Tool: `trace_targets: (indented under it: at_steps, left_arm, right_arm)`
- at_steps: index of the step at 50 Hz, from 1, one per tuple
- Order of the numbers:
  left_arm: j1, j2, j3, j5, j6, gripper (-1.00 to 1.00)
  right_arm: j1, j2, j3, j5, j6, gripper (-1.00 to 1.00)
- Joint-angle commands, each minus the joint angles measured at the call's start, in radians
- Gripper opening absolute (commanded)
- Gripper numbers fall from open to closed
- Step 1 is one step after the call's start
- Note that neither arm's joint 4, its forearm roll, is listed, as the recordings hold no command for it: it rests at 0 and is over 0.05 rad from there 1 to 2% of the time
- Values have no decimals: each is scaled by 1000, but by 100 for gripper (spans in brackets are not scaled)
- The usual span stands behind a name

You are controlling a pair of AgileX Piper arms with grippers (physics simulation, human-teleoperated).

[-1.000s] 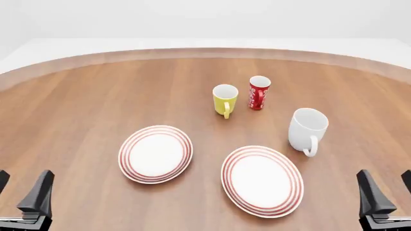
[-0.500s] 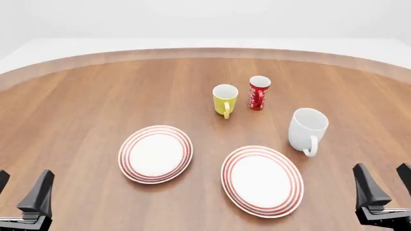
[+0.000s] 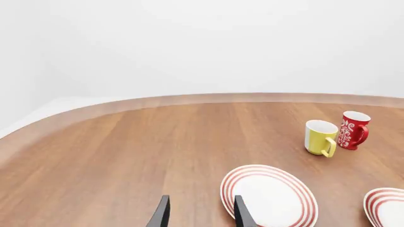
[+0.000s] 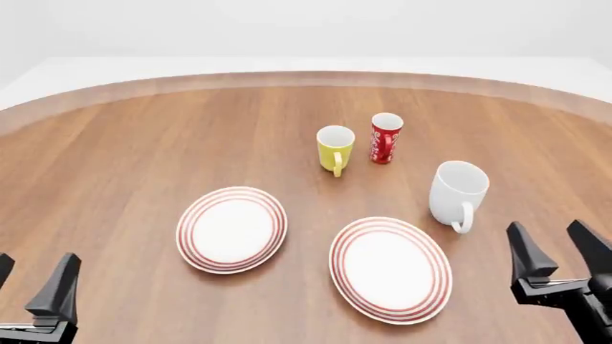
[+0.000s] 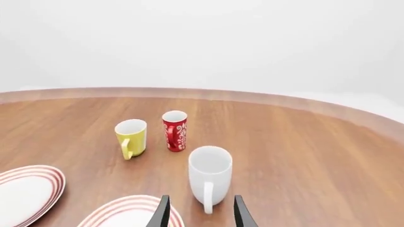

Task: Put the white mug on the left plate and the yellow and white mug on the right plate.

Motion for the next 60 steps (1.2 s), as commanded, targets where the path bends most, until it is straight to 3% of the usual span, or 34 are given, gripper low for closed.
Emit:
trace_targets:
  at_steps: [1,21,28,29,33,34,36,37,38,60]
  left_arm:
    - [0,0,0,0,0,100]
    - [0,0,0,0,0,100]
    - [0,0,0,0,0,100]
    - [0,0,0,0,0,100]
    - [0,0,0,0,0,100]
    - [0,0,0,0,0,100]
    - [0,0,0,0,0,100]
    - [0,0,0,0,0,100]
    - [0,0,0,0,0,100]
    - [0,0,0,0,0,100]
  right_arm:
    - [4,166,-8,-143,0,100]
    - [0,435,-7,-370,7,100]
    - [0,437,-7,-372,7,100]
    - [2,517,-14,-428,4,100]
    - [2,524,-14,-436,4,100]
    - [-7,650,-30,-521,11,100]
    - [-10,684,-31,-548,13,100]
    - [-18,855,-79,-633,25,100]
    - [-18,865,-78,-643,25,100]
    - [-18,922,-103,-661,28,100]
